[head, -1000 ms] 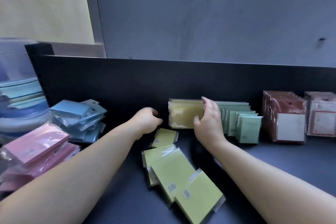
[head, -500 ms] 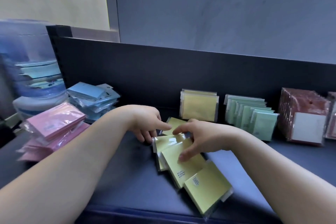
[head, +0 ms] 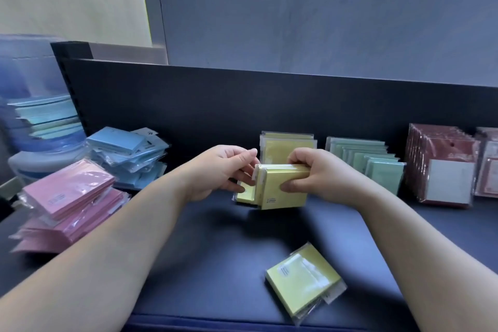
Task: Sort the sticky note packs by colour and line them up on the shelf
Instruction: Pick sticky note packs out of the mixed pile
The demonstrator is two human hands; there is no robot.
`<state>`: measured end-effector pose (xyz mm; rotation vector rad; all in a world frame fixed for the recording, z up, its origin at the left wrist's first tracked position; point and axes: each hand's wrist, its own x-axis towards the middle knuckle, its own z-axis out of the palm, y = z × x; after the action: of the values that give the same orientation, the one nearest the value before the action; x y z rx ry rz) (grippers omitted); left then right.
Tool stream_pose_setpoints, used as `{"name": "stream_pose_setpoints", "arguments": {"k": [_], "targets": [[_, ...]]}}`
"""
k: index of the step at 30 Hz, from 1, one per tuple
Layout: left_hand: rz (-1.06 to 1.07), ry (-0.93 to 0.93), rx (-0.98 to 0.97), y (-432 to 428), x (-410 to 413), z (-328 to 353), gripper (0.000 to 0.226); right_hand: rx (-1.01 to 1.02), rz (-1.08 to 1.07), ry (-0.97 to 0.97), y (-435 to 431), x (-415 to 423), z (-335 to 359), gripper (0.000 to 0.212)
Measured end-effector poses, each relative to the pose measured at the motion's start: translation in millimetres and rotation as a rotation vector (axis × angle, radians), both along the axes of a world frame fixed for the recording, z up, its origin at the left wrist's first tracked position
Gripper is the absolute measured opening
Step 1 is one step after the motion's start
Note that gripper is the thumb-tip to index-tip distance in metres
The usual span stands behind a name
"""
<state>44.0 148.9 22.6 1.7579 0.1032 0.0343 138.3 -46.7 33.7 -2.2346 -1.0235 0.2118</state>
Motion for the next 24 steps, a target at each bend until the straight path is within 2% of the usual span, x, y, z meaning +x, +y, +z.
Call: {"name": "stream_pose_setpoints", "arguments": {"k": [4,7,9,12,15,19,24], "targets": [[0.033,-0.08,0.154,-8,6,-14,0.012,-0.1,0.001,-0.019,-9,6,-2,0.025],[0.201,-0.164,0.435,-8,12,-21,0.013,-0.092,-0.023,-0.034,-11,15,-5,0.026],[0.273,-0.207,0.72,-5,16,-26,0.02,-0.099,-0.088,-0.097,-11,23,-8,0.039],[0.154,-0.128,0.947,0,22,-39,0.039,-0.11,-0.175,-0.226,-9,32,-12,0.051],[0.094,0.044,0.982,2,24,-46,0.054,-0.148,-0.213,-0.355,-6,38,-19,0.049],[0.087,0.052,0.923,3,24,-45,0.065,-0.195,-0.256,-0.513,-1,44,-29,0.054],[0.095,0.117,0.897,6,23,-45,0.087,-0.287,-0.241,-0.59,-2,45,-34,0.069]]}}
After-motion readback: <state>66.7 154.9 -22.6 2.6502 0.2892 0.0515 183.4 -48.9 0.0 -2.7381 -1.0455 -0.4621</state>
